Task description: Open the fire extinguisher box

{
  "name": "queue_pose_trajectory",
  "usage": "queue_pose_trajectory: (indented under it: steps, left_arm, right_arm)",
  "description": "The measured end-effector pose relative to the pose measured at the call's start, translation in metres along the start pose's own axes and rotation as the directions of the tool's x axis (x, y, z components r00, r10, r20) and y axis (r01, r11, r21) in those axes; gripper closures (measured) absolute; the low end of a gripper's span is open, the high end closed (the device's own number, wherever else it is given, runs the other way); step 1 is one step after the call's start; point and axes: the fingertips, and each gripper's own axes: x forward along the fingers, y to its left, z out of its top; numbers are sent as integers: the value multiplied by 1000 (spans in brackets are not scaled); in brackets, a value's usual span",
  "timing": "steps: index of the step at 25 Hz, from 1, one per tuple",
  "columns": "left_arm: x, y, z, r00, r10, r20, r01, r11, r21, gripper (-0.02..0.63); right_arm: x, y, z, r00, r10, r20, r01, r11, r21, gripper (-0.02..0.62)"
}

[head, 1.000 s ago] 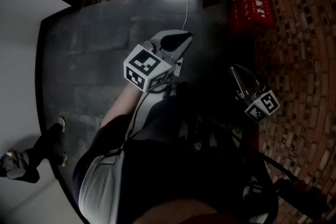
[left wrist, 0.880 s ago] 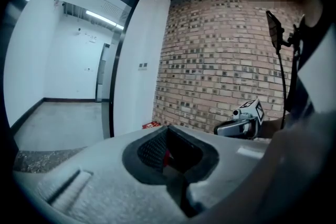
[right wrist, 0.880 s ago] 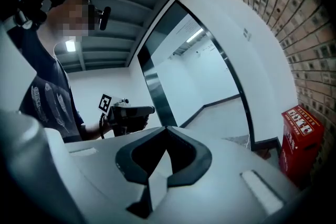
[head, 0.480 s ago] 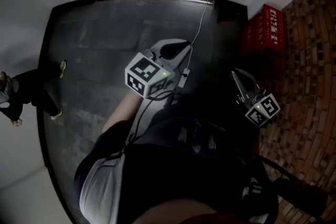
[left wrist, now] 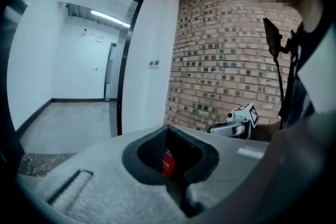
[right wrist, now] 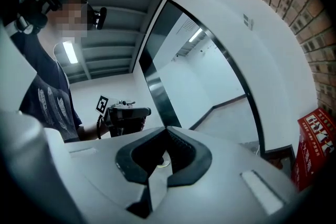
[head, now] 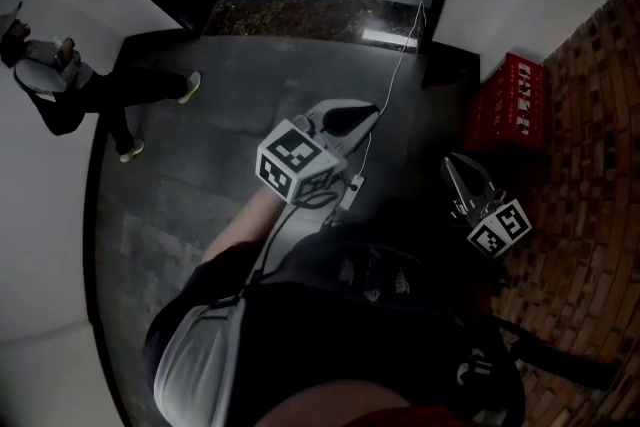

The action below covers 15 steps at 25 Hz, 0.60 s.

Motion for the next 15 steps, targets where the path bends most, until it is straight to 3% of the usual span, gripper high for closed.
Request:
queue_pose_trajectory:
  steps: [4,9,15]
  left_arm:
    - [42,-7,23,1000,-30,8,30,999,-37,601]
    - [71,-11,41,1000,-12,2,12,999,32,601]
    - [85,-9,46,1000,17,2,-17,998,58,601]
  right_arm:
    - [-12,-37,14,999,33,6,-33,999,-9,597]
    - [-11,-62,42,997,63,37,-64,998,4,597]
    - [-6,-64,60,992,124,35,-121,989,-81,597]
